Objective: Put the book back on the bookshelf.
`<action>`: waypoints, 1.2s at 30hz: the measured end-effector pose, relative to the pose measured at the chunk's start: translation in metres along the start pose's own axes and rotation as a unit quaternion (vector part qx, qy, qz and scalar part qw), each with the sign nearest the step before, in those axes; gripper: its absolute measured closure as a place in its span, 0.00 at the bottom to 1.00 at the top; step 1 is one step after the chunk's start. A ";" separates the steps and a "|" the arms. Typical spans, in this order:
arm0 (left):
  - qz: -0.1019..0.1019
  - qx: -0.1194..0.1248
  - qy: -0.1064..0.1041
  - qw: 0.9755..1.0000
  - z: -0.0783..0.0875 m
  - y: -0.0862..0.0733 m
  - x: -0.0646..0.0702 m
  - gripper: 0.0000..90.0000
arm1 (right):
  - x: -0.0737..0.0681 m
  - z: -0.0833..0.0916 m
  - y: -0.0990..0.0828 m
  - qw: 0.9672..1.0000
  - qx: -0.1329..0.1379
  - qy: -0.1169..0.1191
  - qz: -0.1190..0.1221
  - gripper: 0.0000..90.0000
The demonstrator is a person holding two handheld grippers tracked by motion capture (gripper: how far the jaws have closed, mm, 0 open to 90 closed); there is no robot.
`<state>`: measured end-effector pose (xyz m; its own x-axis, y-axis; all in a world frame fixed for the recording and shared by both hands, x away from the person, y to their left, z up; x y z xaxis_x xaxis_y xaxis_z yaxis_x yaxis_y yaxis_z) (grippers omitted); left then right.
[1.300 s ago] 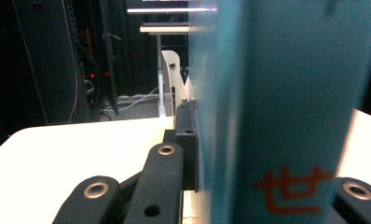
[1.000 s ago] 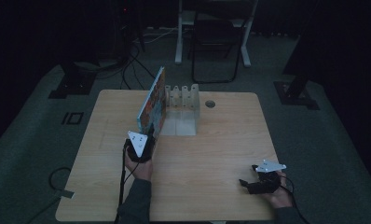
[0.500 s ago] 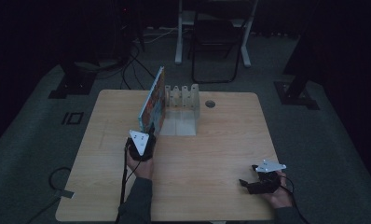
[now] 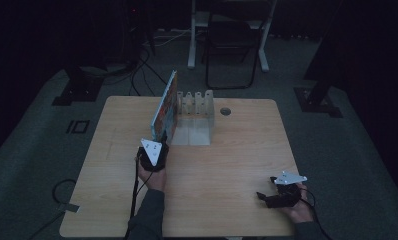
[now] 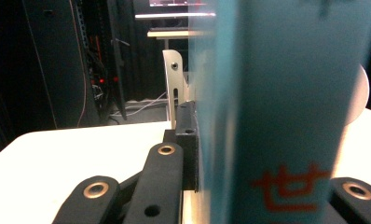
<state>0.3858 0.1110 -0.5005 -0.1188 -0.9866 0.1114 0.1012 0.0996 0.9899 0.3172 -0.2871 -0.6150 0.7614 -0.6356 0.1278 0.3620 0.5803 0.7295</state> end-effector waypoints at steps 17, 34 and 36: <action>0.003 0.005 0.011 1.000 -0.006 -0.001 -0.002 0.90 | 0.000 0.000 0.000 1.000 0.000 0.000 0.000 0.14; 0.000 0.008 0.010 1.000 -0.012 -0.001 -0.002 0.90 | 0.000 0.000 0.000 1.000 0.000 0.000 0.000 0.13; 0.002 0.008 0.009 1.000 -0.012 -0.001 -0.002 0.90 | 0.000 0.000 0.000 1.000 0.000 0.000 0.000 0.14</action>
<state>0.3976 0.1114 -0.5031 -0.1004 -0.9884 0.1136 0.0856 0.1052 0.9908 0.3173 -0.2871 -0.6150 0.7615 -0.6354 0.1279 0.3617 0.5804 0.7296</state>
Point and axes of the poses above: each handheld gripper's, and its own axes: z roughly backward along the jaws, y roughly out of its top, x roughly to its right, the point moved 6 cm from there along -z, roughly forward along the jaws, and after that the axes turned 10 degrees about z, right-handed, at the moved point
